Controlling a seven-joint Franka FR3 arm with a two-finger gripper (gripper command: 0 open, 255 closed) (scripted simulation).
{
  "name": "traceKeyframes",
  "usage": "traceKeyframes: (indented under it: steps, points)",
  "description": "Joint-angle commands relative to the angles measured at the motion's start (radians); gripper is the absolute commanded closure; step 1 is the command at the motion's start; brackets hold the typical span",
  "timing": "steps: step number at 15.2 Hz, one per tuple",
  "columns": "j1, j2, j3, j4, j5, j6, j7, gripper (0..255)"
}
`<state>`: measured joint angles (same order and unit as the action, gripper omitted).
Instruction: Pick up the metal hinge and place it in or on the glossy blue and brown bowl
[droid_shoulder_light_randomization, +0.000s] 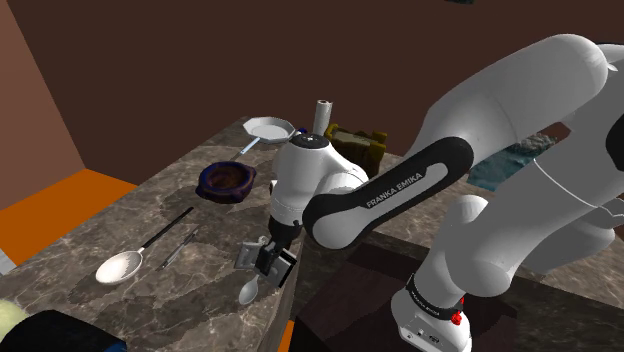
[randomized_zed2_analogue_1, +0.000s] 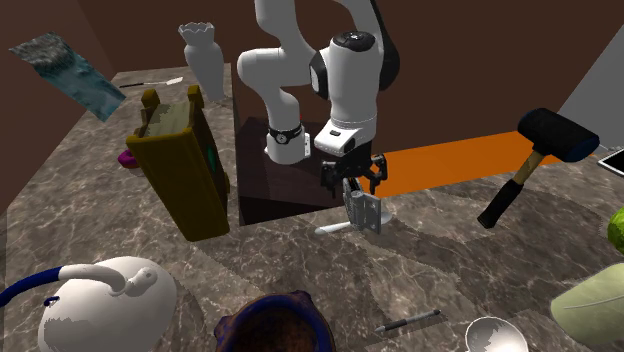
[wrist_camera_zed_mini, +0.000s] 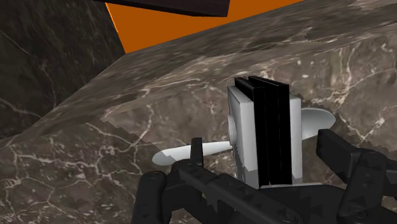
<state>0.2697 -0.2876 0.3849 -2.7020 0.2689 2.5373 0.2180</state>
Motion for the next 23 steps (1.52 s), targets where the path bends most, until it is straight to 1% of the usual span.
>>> traceKeyframes:
  steps: [1, 4, 5, 14, 23]
  points:
    - [0.0, 0.001, 0.0, 0.0, 0.0, 0.001, 0.0, 0]
    - [0.0, 0.001, 0.0, 0.0, 0.0, 0.001, 0.0, 0]
    - [0.0, 0.001, 0.0, 0.0, 0.0, 0.001, 0.0, 255]
    - [0.0, 0.001, 0.0, 0.0, 0.0, 0.001, 0.0, 255]
    - [0.004, -0.104, -0.023, 0.051, 0.0, -0.154, 0.0, 255]
